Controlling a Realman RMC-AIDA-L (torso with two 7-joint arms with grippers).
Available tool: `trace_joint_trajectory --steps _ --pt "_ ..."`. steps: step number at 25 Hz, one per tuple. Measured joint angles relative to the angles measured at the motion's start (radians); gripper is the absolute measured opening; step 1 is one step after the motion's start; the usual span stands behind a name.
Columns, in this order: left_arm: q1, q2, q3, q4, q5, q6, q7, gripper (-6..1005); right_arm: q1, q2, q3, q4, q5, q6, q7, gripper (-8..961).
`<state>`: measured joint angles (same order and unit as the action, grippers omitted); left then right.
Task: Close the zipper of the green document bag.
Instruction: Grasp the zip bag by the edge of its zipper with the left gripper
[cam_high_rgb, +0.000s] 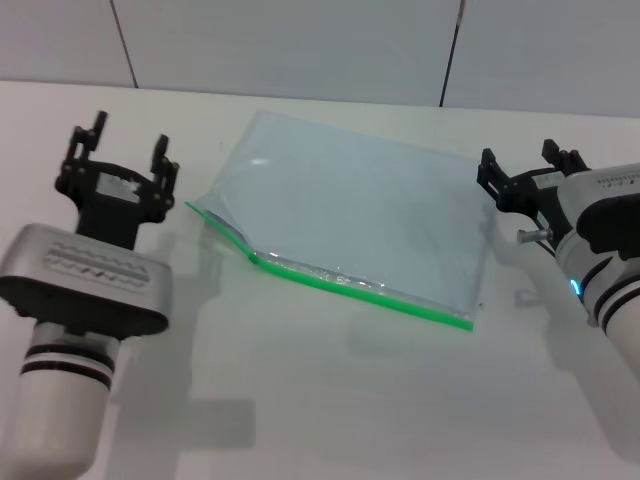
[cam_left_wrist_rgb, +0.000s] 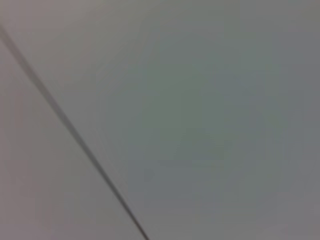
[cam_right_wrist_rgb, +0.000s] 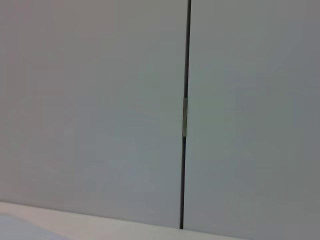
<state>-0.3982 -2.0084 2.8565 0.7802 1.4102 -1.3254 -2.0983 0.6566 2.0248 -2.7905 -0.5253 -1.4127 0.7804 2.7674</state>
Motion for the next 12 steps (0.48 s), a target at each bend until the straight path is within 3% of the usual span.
trace_joint_trajectory --steps 12 --pt "0.001 0.0 -0.005 -0.002 -0.003 -0.061 -0.115 657 0.002 0.0 0.0 -0.003 0.0 0.001 0.0 812"
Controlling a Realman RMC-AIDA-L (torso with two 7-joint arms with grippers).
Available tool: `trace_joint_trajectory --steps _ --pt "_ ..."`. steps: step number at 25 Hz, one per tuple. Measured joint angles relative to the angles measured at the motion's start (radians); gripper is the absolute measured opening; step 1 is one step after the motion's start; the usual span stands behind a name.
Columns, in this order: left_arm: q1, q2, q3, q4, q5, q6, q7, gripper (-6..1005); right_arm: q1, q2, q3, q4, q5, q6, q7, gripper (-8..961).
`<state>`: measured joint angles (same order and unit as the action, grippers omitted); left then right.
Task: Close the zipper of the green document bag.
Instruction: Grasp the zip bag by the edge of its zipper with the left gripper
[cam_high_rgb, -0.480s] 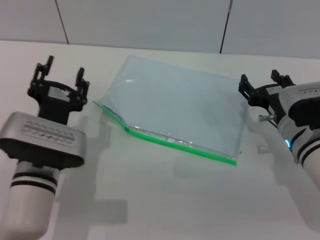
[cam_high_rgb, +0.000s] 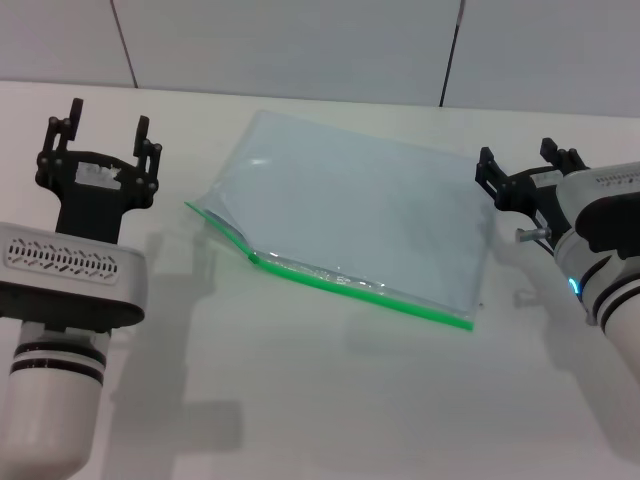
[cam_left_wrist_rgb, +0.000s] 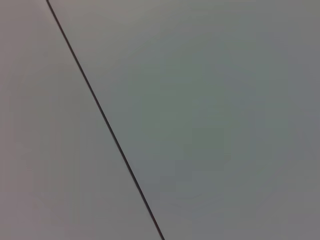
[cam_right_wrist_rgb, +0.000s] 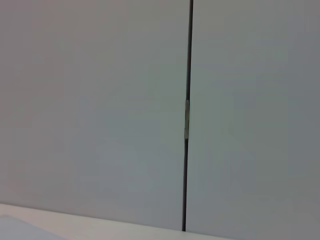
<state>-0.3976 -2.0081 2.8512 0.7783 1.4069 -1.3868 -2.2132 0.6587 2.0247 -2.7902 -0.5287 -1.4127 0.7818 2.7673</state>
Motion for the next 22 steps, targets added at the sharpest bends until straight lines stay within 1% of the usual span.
trace_joint_trajectory --steps 22 --pt "-0.006 0.0 0.008 -0.001 0.0 0.009 0.0 654 0.002 0.0 0.0 0.003 0.0 -0.001 0.0 805"
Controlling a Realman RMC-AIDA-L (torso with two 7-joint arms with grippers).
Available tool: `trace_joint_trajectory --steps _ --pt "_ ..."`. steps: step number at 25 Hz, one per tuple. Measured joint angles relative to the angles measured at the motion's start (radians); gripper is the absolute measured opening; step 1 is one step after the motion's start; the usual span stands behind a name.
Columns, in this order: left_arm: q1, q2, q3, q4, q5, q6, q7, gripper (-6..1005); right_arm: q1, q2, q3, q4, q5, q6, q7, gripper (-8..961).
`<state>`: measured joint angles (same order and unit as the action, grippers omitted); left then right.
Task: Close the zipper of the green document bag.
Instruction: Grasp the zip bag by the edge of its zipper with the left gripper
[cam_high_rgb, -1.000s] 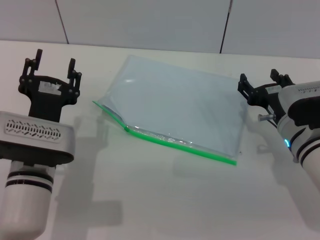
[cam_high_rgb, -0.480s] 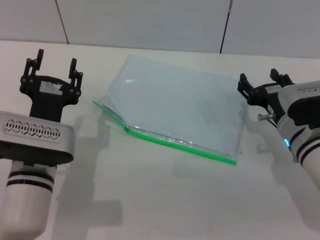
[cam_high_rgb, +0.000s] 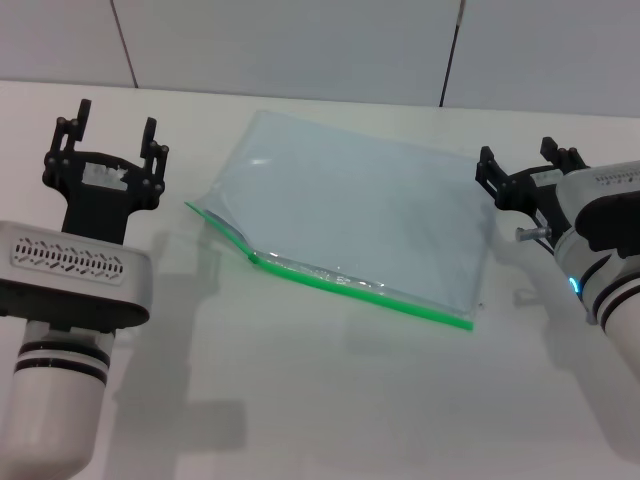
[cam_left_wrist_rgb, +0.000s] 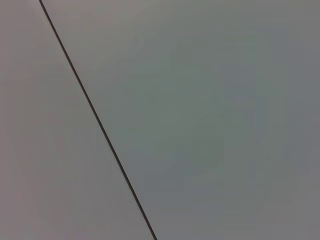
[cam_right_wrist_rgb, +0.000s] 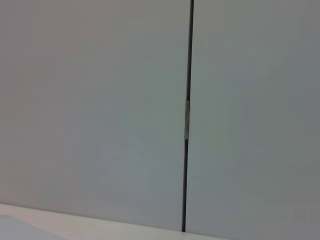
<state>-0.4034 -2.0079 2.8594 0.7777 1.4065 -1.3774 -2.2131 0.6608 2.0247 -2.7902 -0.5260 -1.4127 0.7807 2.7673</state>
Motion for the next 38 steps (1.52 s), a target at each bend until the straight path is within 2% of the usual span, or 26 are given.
trace_joint_trajectory --steps 8,19,24,32,38 --pt "0.004 -0.001 0.0 -0.002 -0.012 0.002 0.103 650 -0.002 0.0 0.0 0.001 0.0 0.0 0.0 803" --pt "0.01 -0.005 0.0 -0.003 -0.085 0.02 0.541 646 -0.006 0.0 0.0 0.003 0.0 -0.002 0.0 800" --pt "0.011 -0.006 0.0 -0.011 -0.146 0.099 0.713 646 -0.007 0.0 0.0 0.006 0.0 -0.028 0.0 798" --pt "-0.005 -0.013 0.0 -0.06 -0.193 0.238 0.744 645 -0.005 0.0 0.001 0.015 0.0 -0.055 0.0 796" --pt "-0.024 -0.017 -0.004 -0.1 -0.195 0.293 0.759 644 -0.005 0.0 0.002 0.014 0.0 -0.055 0.0 794"
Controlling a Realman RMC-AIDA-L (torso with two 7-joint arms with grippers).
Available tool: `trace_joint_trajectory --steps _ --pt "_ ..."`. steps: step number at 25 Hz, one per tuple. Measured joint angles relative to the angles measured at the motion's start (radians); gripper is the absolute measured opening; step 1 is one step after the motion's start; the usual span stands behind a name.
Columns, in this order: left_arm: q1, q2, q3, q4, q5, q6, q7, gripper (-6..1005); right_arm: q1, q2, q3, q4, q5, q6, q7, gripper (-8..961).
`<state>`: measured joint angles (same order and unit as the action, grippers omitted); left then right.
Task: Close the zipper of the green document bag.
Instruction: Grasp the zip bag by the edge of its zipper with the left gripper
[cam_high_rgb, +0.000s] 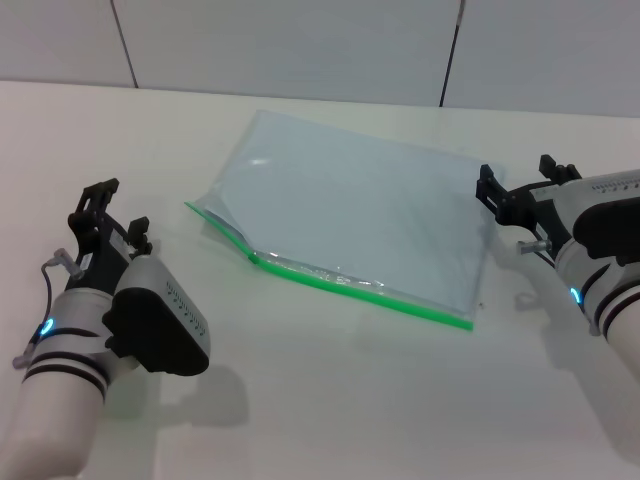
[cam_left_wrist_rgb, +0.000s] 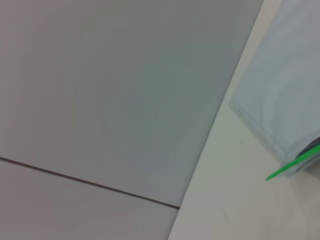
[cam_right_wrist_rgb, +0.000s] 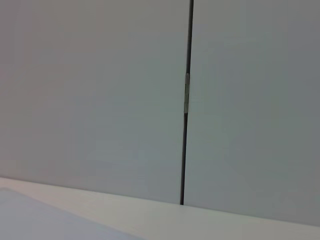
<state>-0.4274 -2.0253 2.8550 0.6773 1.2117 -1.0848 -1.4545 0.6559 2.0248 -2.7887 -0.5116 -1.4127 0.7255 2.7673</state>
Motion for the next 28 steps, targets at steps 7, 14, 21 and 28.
trace_joint_trajectory --steps 7,14,21,28 --pt "-0.031 -0.004 -0.003 -0.024 -0.014 0.032 0.022 643 -0.001 0.0 0.0 -0.001 0.0 0.0 0.0 792" --pt "-0.049 -0.004 0.0 -0.027 -0.039 0.07 0.114 642 0.001 0.0 0.0 -0.002 0.0 -0.003 0.0 789" --pt "-0.074 -0.006 0.002 -0.028 -0.04 0.092 0.144 623 0.007 0.0 0.0 -0.002 0.0 -0.022 -0.002 787" --pt "-0.095 -0.006 0.003 -0.039 -0.04 0.123 0.148 613 0.008 0.0 0.0 -0.005 0.0 -0.023 -0.002 785"
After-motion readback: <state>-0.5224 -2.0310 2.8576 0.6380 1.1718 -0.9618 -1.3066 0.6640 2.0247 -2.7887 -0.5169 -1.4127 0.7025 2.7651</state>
